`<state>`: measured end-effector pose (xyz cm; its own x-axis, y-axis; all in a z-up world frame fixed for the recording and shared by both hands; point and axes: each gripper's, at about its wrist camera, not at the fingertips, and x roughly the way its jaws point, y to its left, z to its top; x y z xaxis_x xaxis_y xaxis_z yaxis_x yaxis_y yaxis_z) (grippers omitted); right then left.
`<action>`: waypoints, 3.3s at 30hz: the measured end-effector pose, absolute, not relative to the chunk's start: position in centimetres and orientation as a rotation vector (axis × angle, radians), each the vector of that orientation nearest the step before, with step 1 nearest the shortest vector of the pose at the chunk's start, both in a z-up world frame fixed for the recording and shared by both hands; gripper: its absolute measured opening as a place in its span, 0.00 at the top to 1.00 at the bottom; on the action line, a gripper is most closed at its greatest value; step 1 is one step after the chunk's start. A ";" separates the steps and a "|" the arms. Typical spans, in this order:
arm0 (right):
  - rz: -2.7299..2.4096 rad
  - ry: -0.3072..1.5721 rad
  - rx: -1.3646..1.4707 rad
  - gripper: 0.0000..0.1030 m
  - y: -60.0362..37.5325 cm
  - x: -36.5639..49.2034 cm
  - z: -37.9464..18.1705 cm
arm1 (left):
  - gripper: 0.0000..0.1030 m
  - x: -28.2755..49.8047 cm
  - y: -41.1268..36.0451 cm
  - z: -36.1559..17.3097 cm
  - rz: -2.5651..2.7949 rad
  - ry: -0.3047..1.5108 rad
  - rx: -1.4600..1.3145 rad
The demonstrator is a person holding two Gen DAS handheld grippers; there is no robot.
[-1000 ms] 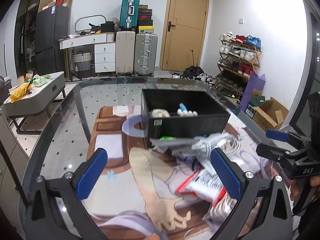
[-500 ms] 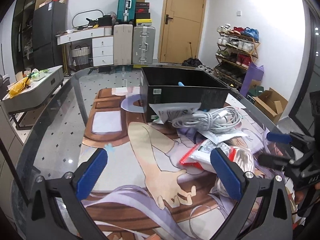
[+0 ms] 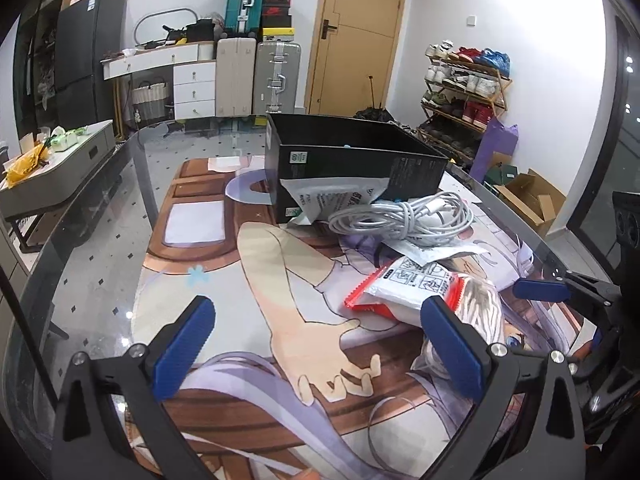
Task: Organize soft objects
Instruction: 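Move both grippers back toward the remaining items on the mat, then grasp the second rope bundle with the right gripper while the left gripper grasps the white-red packet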
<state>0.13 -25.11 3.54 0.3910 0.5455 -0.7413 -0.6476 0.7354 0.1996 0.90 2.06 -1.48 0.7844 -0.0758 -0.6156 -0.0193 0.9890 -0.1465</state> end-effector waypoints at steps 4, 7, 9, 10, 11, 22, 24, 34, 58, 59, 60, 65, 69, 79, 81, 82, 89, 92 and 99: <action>0.767 0.893 -0.181 0.01 -24.1 -0.1 2.8 | 0.00 0.8 2.1 -1.5 -0.041 0.670 -0.162; 0.748 0.902 -0.219 0.01 -23.7 0.1 2.3 | 0.00 0.9 2.1 -1.5 -0.047 0.676 -0.166; 0.744 0.901 -0.226 0.01 -24.0 0.2 2.3 | 0.00 0.8 2.1 -1.6 -0.049 0.678 -0.161; 0.739 0.900 -0.224 0.01 -24.3 0.4 2.3 | 0.00 0.8 2.1 -1.6 -0.049 0.678 -0.159; 0.734 0.902 -0.224 0.01 -24.6 0.4 2.3 | 0.00 0.8 2.0 -1.6 -0.049 0.678 -0.157; 0.656 0.924 -0.127 0.01 -28.4 1.8 2.3 | 0.00 0.8 1.7 -1.6 -0.050 0.681 -0.144; 0.672 0.920 -0.108 0.01 -28.1 2.0 2.5 | 0.00 0.9 1.6 -1.7 -0.050 0.680 -0.137; 0.643 0.923 -0.066 0.01 -25.5 3.1 2.4 | 0.00 0.8 1.4 -1.8 -0.051 0.682 -0.134; 0.562 0.880 -0.155 0.01 -27.4 3.5 1.3 | 0.00 1.5 0.5 -2.1 -0.037 0.724 -0.080; 0.562 0.878 -0.161 0.01 -27.1 3.5 1.3 | 0.00 1.5 0.5 -2.1 -0.039 0.727 -0.076; 0.558 0.875 -0.168 0.01 -27.0 3.4 1.3 | 0.00 1.6 0.4 -2.1 -0.043 0.730 -0.073; 0.528 0.892 -0.206 0.01 -26.3 3.2 1.1 | 0.00 2.1 0.0 -1.7 -0.056 0.746 -0.054; 0.532 0.891 -0.207 0.01 -26.4 3.2 1.3 | 0.00 2.2 -0.5 -1.5 -0.061 0.739 -0.025; 0.515 0.817 -0.148 0.40 -28.1 3.0 1.4 | 0.00 3.5 -2.4 -1.1 -0.142 0.782 0.032; 0.511 0.810 -0.137 0.44 -28.5 3.0 1.4 | 0.00 3.7 -2.8 -1.1 -0.155 0.794 0.033; 0.510 0.803 -0.132 0.46 -28.6 3.0 1.4 | 0.00 3.8 -2.9 -1.0 -0.150 0.796 0.037; 0.515 0.792 -0.119 0.48 -28.8 2.9 1.4 | 0.00 4.7 -4.0 -0.9 -0.172 0.818 0.064; 0.518 0.789 -0.117 0.48 -28.9 2.9 1.3 | 0.00 5.0 -4.3 -1.1 -0.196 0.842 0.068; 0.522 0.790 -0.105 0.48 -29.1 3.1 1.3 | 0.03 6.3 -4.4 -1.8 -0.206 0.900 0.059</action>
<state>3.05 -29.08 1.33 0.5842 0.4082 -0.7014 -0.4854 0.8684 0.1011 6.30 -4.40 -1.78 0.6029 -0.1531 -0.7830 0.2028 0.9786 -0.0351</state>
